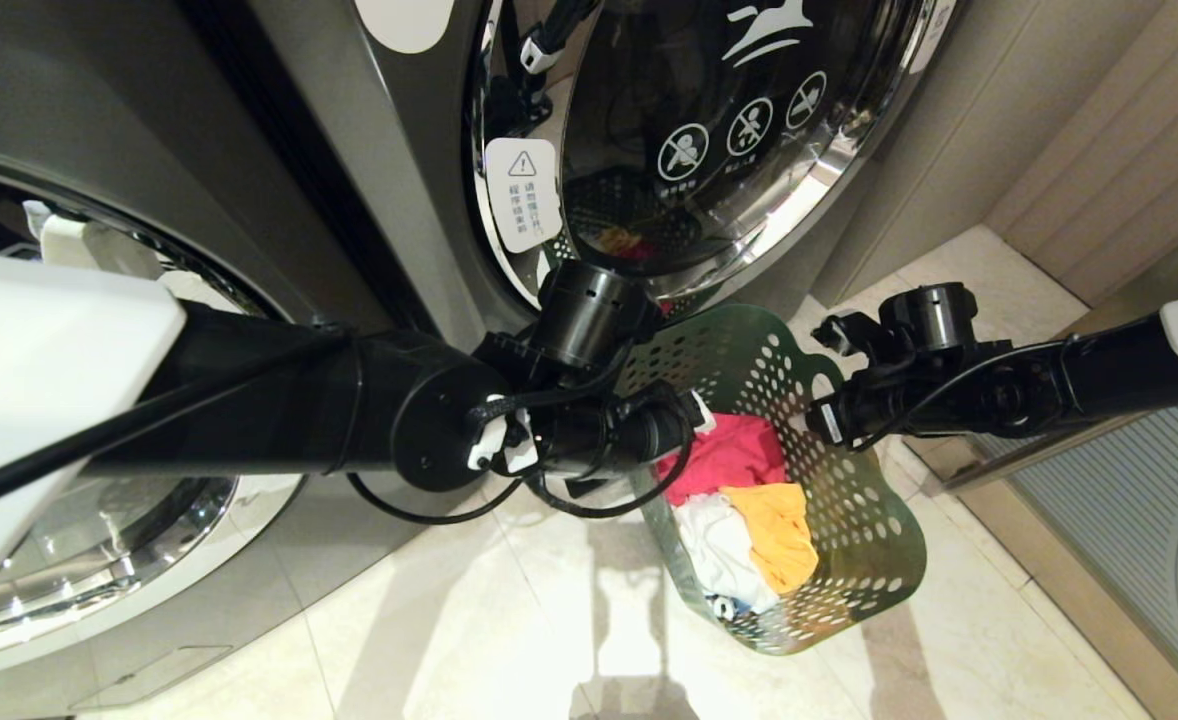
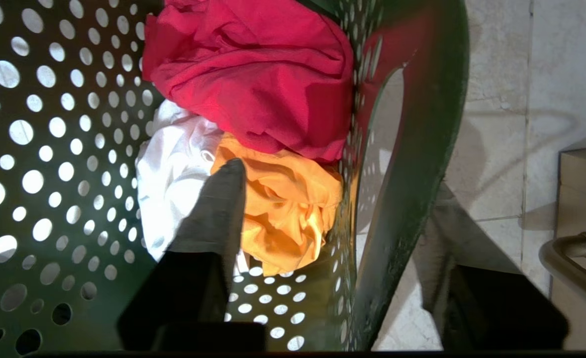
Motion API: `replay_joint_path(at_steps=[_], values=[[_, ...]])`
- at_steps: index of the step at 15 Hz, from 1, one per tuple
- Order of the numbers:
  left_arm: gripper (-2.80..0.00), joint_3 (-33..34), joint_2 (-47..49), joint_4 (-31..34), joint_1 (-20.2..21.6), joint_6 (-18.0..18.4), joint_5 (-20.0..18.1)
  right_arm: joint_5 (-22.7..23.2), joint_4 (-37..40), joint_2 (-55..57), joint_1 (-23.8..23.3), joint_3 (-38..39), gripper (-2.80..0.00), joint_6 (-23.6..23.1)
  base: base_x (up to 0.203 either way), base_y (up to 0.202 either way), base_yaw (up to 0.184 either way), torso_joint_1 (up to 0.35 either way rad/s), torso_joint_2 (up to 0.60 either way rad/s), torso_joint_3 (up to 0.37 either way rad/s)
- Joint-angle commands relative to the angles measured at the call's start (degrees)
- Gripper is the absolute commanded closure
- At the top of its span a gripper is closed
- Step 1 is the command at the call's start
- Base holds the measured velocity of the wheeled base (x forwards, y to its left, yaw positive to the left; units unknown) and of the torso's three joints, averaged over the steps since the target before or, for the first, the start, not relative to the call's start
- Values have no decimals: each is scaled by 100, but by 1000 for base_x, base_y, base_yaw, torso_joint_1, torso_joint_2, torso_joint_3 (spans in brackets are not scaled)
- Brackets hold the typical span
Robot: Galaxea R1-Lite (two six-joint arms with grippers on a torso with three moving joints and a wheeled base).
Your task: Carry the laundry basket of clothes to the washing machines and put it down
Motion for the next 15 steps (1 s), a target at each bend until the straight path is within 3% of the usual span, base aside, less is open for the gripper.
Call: replay_joint_path(at_steps=[1, 3, 9, 10, 11, 15], values=[[-280, 1, -3, 5, -10, -27, 6, -72, 56, -8, 2, -1, -280, -12, 0, 0, 0, 0, 0, 0], [-280, 1, -3, 5, -10, -27, 6, -485, 198, -75, 1, 13, -280, -58, 0, 0, 0, 0, 0, 0], [-280, 44, -390, 60, 37, -11, 41, -302, 584, -1577, 6, 238, -280, 127, 0, 0, 0, 0, 0, 0], [0, 63, -493, 73, 49, -3, 42, -274, 640, -1912, 8, 373, -280, 234, 0, 0, 0, 0, 0, 0], [0, 92, -587, 131, 51, -8, 42, -259, 695, -2211, 9, 549, 0, 301, 0, 0, 0, 0, 0, 0], [0, 750, -1398, 234, 49, -14, 42, -259, 837, -3300, 12, 1827, 0, 411, 0, 0, 0, 0, 0, 0]])
